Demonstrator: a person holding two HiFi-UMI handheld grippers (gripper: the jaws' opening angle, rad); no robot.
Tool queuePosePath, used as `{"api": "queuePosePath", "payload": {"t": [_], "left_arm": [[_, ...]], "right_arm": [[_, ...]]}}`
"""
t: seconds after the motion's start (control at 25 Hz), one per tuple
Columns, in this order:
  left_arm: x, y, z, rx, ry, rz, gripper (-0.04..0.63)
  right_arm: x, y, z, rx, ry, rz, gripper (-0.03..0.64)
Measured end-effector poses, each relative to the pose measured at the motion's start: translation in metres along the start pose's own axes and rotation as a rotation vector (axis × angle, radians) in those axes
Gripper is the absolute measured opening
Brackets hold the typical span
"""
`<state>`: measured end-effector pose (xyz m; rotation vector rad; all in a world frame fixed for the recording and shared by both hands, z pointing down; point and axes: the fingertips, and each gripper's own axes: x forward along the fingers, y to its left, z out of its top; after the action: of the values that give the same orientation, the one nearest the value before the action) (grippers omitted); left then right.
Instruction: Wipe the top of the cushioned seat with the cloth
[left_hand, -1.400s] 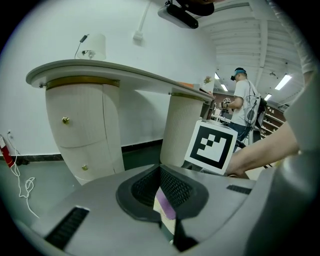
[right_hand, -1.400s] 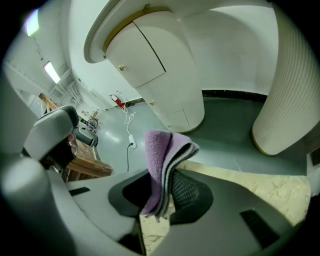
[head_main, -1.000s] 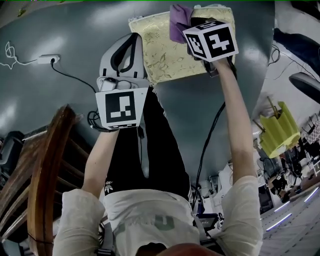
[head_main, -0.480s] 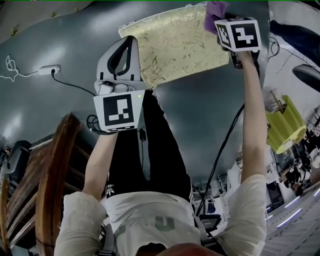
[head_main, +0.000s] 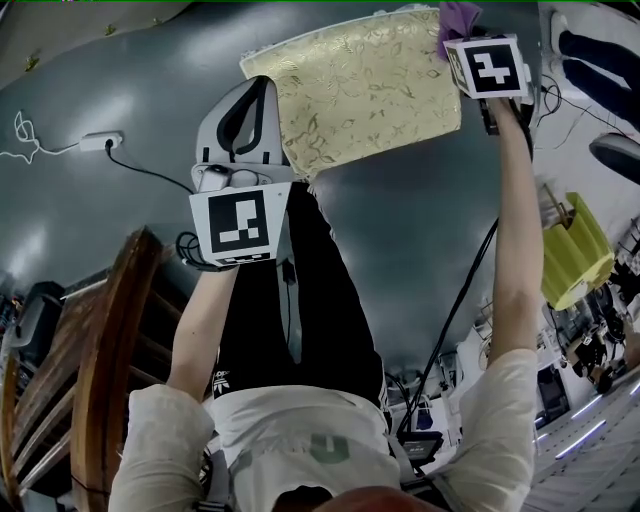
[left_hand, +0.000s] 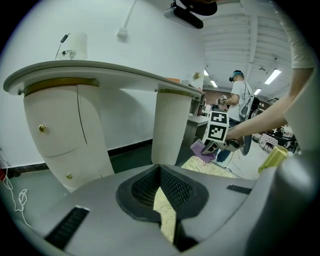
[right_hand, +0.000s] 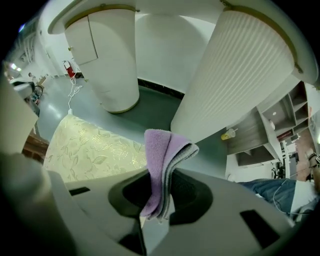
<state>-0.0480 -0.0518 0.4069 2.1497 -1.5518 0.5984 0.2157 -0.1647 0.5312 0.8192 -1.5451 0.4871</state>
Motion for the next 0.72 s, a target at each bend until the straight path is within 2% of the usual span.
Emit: {"api": "queuePosePath", "payload": {"t": [0.08, 0.28, 0.52, 0.6, 0.72], "left_arm": [[-0.001, 0.0, 0.002, -0.002, -0.011, -0.001, 0.006], [-0.007, 0.004, 0.005, -0.013, -0.025, 0.01, 0.006], [-0.024, 0.017, 0.008, -0.035, -0.04, 0.033, 0.006], [-0.029, 0.02, 0.01, -0.039, -0.048, 0.041, 0.006], [-0.036, 0.026, 0.011, -0.048, -0.055, 0.052, 0.006]], "right_arm": [[0.0, -0.006, -0.001, -0.005, 0.002, -0.029, 0.091], [-0.019, 0.005, 0.005, 0.045, -0.049, -0.004, 0.091], [-0.114, 0.078, 0.043, 0.079, -0.309, 0.143, 0.091], [-0.142, 0.112, 0.048, 0.085, -0.354, 0.202, 0.092], [-0.162, 0.159, 0.048, 0.071, -0.358, 0.293, 0.091]]}}
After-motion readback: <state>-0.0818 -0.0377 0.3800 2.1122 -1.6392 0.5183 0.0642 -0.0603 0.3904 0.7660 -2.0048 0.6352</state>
